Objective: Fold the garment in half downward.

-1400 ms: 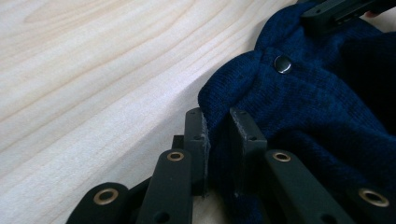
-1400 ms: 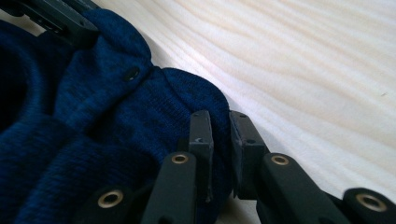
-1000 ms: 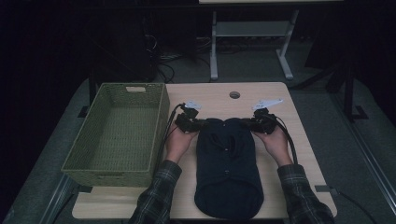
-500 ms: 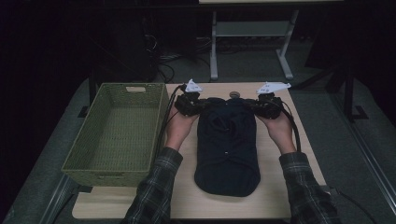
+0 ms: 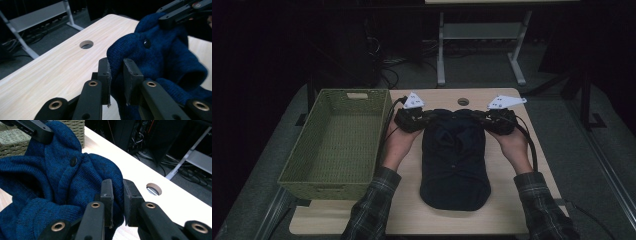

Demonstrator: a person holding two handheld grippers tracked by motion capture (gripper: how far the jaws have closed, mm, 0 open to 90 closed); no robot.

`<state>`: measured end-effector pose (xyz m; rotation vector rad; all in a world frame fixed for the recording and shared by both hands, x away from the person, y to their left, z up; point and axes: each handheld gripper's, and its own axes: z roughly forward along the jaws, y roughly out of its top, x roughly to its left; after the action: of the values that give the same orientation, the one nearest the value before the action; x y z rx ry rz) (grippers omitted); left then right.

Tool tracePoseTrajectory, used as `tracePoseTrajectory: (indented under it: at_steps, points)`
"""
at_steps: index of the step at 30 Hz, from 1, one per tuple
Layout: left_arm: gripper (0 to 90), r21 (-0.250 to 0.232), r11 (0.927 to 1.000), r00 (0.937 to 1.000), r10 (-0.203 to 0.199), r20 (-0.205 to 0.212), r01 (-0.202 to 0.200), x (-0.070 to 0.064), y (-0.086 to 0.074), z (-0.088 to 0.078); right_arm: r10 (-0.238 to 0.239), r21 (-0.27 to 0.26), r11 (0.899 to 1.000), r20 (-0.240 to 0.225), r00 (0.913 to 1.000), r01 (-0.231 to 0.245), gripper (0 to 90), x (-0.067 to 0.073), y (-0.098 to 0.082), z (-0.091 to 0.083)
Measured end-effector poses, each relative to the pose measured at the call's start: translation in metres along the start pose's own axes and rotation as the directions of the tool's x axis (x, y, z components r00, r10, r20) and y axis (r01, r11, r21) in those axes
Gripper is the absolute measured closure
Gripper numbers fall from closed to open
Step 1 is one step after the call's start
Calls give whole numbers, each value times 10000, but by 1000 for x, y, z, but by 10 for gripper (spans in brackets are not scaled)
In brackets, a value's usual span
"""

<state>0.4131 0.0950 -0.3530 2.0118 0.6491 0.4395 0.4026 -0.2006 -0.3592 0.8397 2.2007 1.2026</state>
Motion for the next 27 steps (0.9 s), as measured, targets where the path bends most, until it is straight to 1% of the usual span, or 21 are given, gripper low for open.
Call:
tracePoseTrajectory:
  at_steps: [2,3,4,5,6,8,10,11,12,13,14,15,18,19,20,22,24,27]
  points:
    - [770,76,10000,9999,-37,131,36,-3,-3,-2,-52,66,10000,-83,10000,52,792,4,-1,-3]
    - [769,-8,9999,9998,-128,173,129,-5,-5,-3,-95,27,10000,-69,9999,95,790,5,-2,-4]
    - [769,6,9998,9995,-199,257,199,-6,-7,-5,-146,-47,9999,-85,9999,145,789,7,-3,-6]
    - [768,-20,9997,9992,-222,340,223,-7,-9,-8,-109,-54,9999,-150,9998,108,787,9,-4,-8]
    - [768,-52,9997,9992,-220,341,222,-9,-10,-10,-62,-85,9999,-200,9998,61,786,12,-6,-10]
    - [768,-67,9999,9992,-110,373,113,-14,-12,-14,-122,-159,9998,-249,9996,118,786,17,-10,-15]
    - [769,-267,9996,9994,-38,330,47,-17,-11,-16,-202,-136,9997,-252,9995,199,785,21,-12,-17]
    - [770,-344,9994,9997,-11,262,20,-17,-10,-16,-283,-180,9994,-225,9993,279,785,21,-12,-18]
    - [771,-270,9996,9998,5,218,1,-14,-7,-15,-261,-203,9995,-179,9995,257,786,21,-11,-17]
    - [771,-311,9995,9998,-42,199,48,-13,-3,-15,-293,-218,9993,-125,9995,290,786,19,-8,-16]
    - [771,-260,9997,9999,17,153,-13,-11,-1,-16,-252,-194,9995,-120,9996,250,786,17,-5,-15]
    - [771,-436,9990,10000,-27,88,31,-9,4,-16,-226,-232,9995,-88,9997,224,786,16,-3,-15]
    - [771,-782,9968,9998,169,-67,-174,-4,16,-20,-207,-460,9987,13,9998,207,785,9,8,-14]
    - [771,-859,9962,9998,161,-134,-172,-3,20,-23,-192,-629,9978,75,9998,196,785,8,11,-15]
    - [771,-928,9953,9996,256,-155,-270,-2,24,-25,-186,-758,9969,84,9998,192,784,7,15,-17]
    - [771,-1090,9935,9993,320,-174,-337,-5,26,-31,-207,-926,9955,110,9997,216,782,7,21,-22]
    - [770,-1234,9909,9985,517,-158,-533,-11,22,-37,-259,-1056,9941,5,9997,258,781,10,21,-28]
    - [770,-1303,9889,9974,713,-26,-711,-24,7,-43,-442,-1182,9921,-158,9989,421,781,22,11,-36]
